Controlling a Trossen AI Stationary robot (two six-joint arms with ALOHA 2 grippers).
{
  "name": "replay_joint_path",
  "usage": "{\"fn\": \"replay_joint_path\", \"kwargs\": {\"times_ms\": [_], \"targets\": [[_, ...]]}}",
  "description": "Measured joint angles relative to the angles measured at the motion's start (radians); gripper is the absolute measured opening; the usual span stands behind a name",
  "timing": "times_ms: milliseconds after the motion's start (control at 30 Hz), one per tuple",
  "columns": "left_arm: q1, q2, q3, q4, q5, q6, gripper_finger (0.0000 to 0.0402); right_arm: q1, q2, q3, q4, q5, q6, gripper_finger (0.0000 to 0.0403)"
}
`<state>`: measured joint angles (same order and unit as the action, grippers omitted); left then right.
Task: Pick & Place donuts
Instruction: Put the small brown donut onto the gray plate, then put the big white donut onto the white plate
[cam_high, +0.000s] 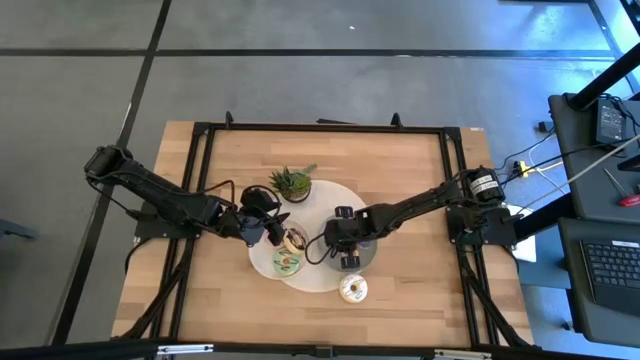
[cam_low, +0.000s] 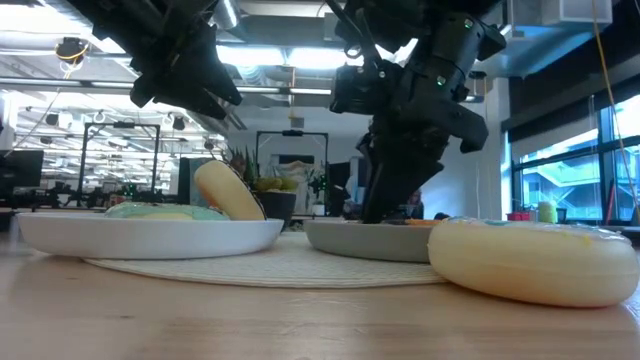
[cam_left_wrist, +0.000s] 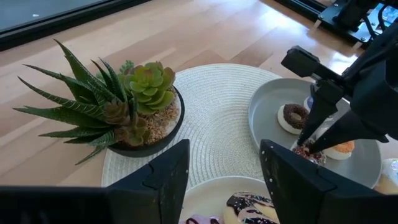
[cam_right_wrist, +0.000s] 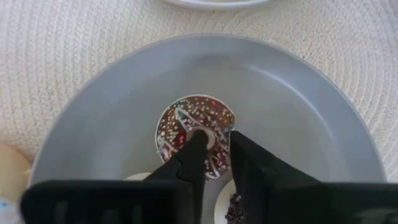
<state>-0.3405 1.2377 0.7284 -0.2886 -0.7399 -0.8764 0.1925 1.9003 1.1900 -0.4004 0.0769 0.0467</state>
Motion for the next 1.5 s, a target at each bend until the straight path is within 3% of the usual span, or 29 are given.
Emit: {"fn": "replay_joint_path", "kwargs": {"times_ms": [267, 533, 667, 867, 1100, 1333, 1500], "targets": [[0.0, 0.0, 0.0, 0.0, 0.0, 0.0, 0.0189, 0.0, -0.002, 0.001, -0.003, 0.001, 0.001, 0.0134], [0.0, 0.0, 0.0, 0.0, 0.0, 0.0, 0.0191, 0.057, -0.078, 0.042, -0.032, 0.015, 0.002, 0.0141], [0.0, 0.0, 0.0, 0.0, 0.0, 0.0, 0.0188, 0.118, -0.108, 0.042, -0.084, -0.034, 0.041, 0.0141], [0.0, 0.0, 0.0, 0.0, 0.0, 0.009, 0.0189, 0.23, -0.111, 0.042, -0.228, -0.055, 0.289, 0.0141], [0.0, 0.0, 0.0, 0.0, 0.0, 0.017, 0.019, 0.33, -0.109, 0.042, -0.261, -0.04, 0.591, 0.0131], [0.0, 0.0, 0.0, 0.0, 0.002, 0.0, 0.0191, 0.353, -0.101, 0.032, -0.247, -0.017, 0.989, 0.0117], [0.0, 0.0, 0.0, 0.0, 0.012, 0.0, 0.0193, 0.368, -0.064, 0.032, -0.238, -0.019, 1.08, 0.0109]]}}
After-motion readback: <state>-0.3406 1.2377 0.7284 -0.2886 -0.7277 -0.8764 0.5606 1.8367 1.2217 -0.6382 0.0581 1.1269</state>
